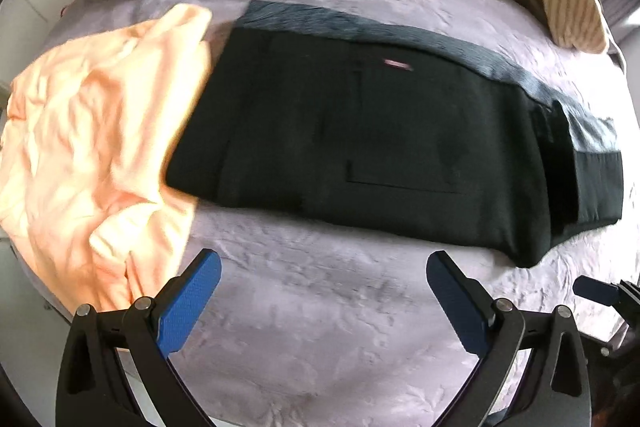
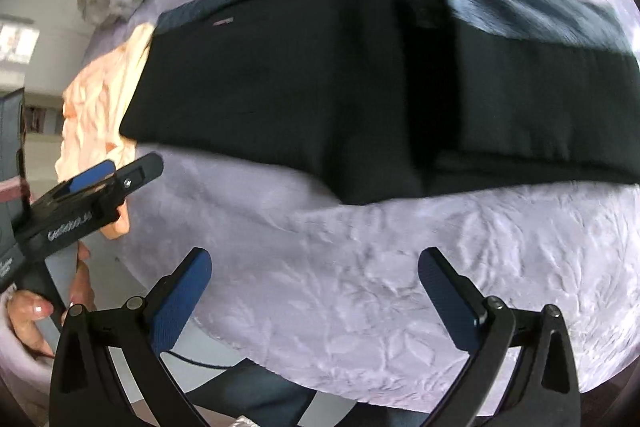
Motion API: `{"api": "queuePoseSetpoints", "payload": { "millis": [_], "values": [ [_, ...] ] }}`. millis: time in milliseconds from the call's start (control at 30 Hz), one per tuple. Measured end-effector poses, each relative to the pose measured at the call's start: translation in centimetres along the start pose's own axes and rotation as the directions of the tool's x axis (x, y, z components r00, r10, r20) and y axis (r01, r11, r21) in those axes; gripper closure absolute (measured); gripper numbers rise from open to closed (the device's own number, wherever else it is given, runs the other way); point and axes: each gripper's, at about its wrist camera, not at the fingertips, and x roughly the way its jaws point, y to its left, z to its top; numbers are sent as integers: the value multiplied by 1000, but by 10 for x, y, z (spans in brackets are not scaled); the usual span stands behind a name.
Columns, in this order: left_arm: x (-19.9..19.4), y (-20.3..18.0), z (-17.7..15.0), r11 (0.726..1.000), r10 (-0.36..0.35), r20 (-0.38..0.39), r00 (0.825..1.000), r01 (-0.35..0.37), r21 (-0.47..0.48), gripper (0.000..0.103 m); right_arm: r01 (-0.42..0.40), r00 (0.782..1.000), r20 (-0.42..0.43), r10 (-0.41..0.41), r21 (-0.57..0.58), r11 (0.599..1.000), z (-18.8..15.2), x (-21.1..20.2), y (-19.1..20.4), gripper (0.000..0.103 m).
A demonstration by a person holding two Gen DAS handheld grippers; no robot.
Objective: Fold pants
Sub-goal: 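Smooth the folded black trousers flat with both grippers open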
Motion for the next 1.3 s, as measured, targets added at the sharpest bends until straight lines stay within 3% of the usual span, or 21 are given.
{"api": "queuePoseSetpoints", "payload": {
  "millis": [533,1067,1300],
  "values": [
    [19,16,3,994,-30,-8,1000,29,-106,0,46,996,-76,-51,-60,997,22,20,8,0],
    [37,-6,17,994,-42,-26,999,39,-100,0,49,996,-80,-51,-30,998,23,20,-5,0],
    [40,1,21,990,-67,-10,998,65,-123,0,42,995,-84,-44,-33,999,23,26,-3,0]
  ]
}}
